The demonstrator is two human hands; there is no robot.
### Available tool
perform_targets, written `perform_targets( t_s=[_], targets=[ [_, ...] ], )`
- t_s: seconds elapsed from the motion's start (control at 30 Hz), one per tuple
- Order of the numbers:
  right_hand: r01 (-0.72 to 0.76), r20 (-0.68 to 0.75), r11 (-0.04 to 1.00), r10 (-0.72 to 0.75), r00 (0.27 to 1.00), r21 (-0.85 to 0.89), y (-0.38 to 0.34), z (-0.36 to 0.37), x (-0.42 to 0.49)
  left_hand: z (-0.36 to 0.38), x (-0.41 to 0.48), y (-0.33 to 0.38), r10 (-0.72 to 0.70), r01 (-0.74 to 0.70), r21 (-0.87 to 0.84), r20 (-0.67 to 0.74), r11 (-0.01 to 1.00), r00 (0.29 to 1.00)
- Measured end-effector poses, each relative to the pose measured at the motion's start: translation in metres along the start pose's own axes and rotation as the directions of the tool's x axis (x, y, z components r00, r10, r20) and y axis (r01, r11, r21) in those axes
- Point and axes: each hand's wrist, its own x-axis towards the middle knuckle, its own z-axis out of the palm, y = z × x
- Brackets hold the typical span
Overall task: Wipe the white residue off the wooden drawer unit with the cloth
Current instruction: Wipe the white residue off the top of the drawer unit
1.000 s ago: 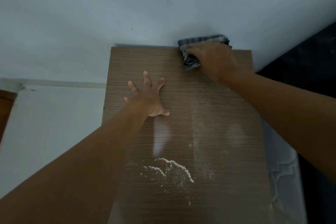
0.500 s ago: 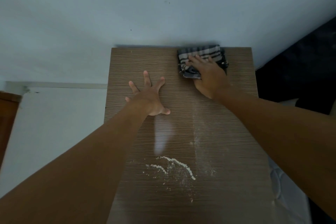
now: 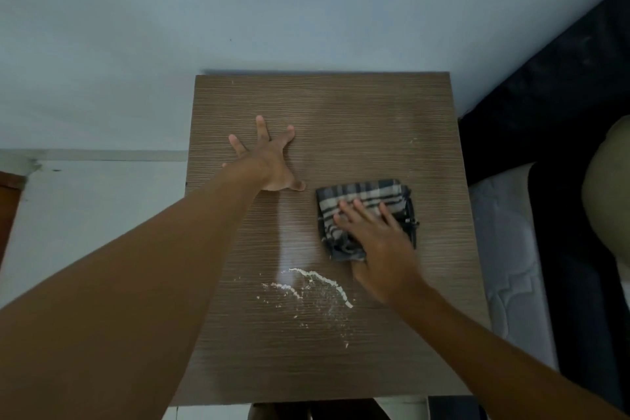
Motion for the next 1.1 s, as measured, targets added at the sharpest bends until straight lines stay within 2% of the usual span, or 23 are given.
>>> perform_targets(
  t_s=[0.07, 0.2, 0.3, 0.37, 0.43, 0.53, 0.63, 0.7, 0.73, 0.77, 0.8, 0.87, 0.93, 0.97, 1.03, 1.1],
  targets=[
    [-0.003, 0.022, 1.000, 0.003, 1.000, 0.006, -0.006, 0.007, -0.025, 0.000, -0.001, 0.001, 0.003, -0.003, -0.002, -0.005, 1.000, 1.000],
    [-0.061, 0.022, 0.990, 0.059, 0.998, 0.129, -0.021, 0.010, -0.056, 0.006, -0.004, 0.006, 0.005, -0.005, -0.016, -0.014, 1.000, 1.000],
    [-0.218, 0.038, 0.920, 0.217, 0.975, 0.326, -0.034, -0.012, -0.057, 0.010, -0.008, 0.012, 0.023, -0.024, -0.027, -0.019, 0.999, 1.000],
    [-0.349, 0.131, 0.806, 0.328, 0.936, 0.478, -0.037, -0.043, -0.052, 0.012, -0.011, 0.017, 0.037, -0.038, -0.013, -0.015, 0.999, 0.999],
    [-0.399, 0.174, 0.653, 0.383, 0.907, 0.643, -0.039, -0.081, -0.044, 0.013, -0.014, 0.021, 0.055, -0.055, 0.001, -0.005, 0.998, 0.998],
    [-0.318, 0.096, 0.473, 0.435, 0.895, 0.822, -0.030, -0.125, -0.028, 0.017, -0.016, 0.027, 0.073, -0.073, 0.022, 0.002, 0.997, 0.997],
    [-0.271, 0.068, 0.230, 0.632, 0.772, 0.935, -0.009, -0.147, -0.009, 0.017, -0.015, 0.032, 0.055, -0.055, 0.062, 0.007, 0.997, 0.998],
    [-0.231, 0.113, 0.116, 0.616, 0.780, 0.966, 0.007, -0.158, 0.006, 0.016, -0.012, 0.036, 0.046, -0.048, 0.074, 0.025, 0.996, 0.999],
    [-0.224, 0.123, 0.102, 0.590, 0.798, 0.969, 0.015, -0.164, 0.014, 0.015, -0.010, 0.039, 0.044, -0.046, 0.086, 0.031, 0.995, 0.999],
    [-0.225, 0.115, 0.127, 0.570, 0.813, 0.966, 0.021, -0.170, 0.023, 0.013, -0.009, 0.041, 0.040, -0.044, 0.099, 0.035, 0.994, 0.999],
    [-0.233, 0.086, 0.198, 0.559, 0.824, 0.952, 0.025, -0.177, 0.031, 0.011, -0.007, 0.044, 0.038, -0.042, 0.109, 0.040, 0.993, 0.998],
    [-0.277, -0.064, 0.488, 0.573, 0.817, 0.828, 0.035, -0.189, 0.050, 0.008, -0.005, 0.050, 0.037, -0.042, 0.115, 0.045, 0.992, 0.998],
    [-0.286, -0.258, 0.803, 0.469, 0.845, 0.523, 0.050, -0.199, 0.073, 0.006, -0.004, 0.055, 0.046, -0.052, 0.129, 0.052, 0.990, 0.998],
    [-0.270, -0.326, 0.903, 0.379, 0.866, 0.334, 0.058, -0.203, 0.085, 0.004, -0.003, 0.057, 0.055, -0.062, 0.145, 0.056, 0.988, 0.997],
    [-0.214, -0.374, 0.976, 0.208, 0.904, 0.027, 0.074, -0.204, 0.113, 0.002, -0.001, 0.061, 0.069, -0.079, 0.172, 0.065, 0.982, 0.996],
    [-0.129, -0.344, 0.979, 0.067, 0.937, -0.160, 0.086, -0.199, 0.137, 0.000, 0.000, 0.063, 0.068, -0.080, 0.179, 0.069, 0.981, 0.995]
  ],
)
